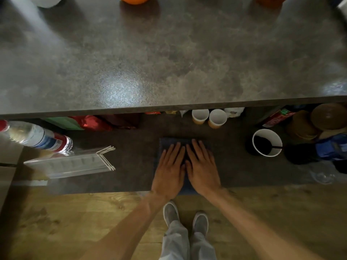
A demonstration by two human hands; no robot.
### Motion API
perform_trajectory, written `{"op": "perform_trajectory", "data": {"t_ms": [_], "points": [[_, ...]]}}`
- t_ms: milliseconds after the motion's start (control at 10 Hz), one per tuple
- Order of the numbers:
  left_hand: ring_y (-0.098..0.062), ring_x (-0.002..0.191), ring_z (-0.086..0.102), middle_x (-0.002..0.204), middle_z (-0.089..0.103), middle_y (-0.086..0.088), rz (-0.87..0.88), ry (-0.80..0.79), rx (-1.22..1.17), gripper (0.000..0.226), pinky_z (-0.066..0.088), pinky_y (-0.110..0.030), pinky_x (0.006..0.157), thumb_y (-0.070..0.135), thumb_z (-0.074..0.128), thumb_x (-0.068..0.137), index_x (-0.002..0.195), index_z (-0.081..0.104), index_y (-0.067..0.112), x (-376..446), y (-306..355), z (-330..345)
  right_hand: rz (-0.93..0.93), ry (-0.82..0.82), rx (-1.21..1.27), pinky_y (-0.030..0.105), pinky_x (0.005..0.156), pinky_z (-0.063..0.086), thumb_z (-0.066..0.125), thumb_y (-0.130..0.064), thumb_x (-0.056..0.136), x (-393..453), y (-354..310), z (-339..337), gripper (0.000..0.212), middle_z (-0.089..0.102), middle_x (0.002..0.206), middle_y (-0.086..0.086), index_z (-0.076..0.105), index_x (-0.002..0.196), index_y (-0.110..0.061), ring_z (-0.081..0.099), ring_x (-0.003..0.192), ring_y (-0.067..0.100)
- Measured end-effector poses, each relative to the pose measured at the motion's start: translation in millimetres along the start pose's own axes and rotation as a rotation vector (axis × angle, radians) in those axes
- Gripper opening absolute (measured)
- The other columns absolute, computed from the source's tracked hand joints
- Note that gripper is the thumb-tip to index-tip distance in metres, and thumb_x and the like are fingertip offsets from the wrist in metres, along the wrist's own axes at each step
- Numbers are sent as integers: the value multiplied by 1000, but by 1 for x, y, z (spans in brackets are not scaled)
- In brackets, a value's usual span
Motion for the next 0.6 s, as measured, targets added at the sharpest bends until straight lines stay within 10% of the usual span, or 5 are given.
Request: {"op": "perform_trajectory", "data": {"t_ms": [200,600], "points": [[-23,150,25,160,30,-10,-72,-73,136,58,16,-41,121,35,32,101,152,34,8,-6,-20,25,70,-55,-140,50,121,16,33,-42,100,-2,10,22,59,26,162,11,34,153,-15,19,152,29],[-24,147,32,157,37,-11,-139,-121,203,61,25,-41,121,38,24,99,151,34,7,5,-57,0,52,-142,-88,50,119,27,21,-46,98,18,-20,20,66,34,159,14,40,151,-11,26,149,32]]}}
Point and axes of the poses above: each hand's wrist, its own x-axis towards the middle knuckle, its own z-axis out of the palm, y = z × x, the point moved 8 cm from there along x, towards the middle knuckle
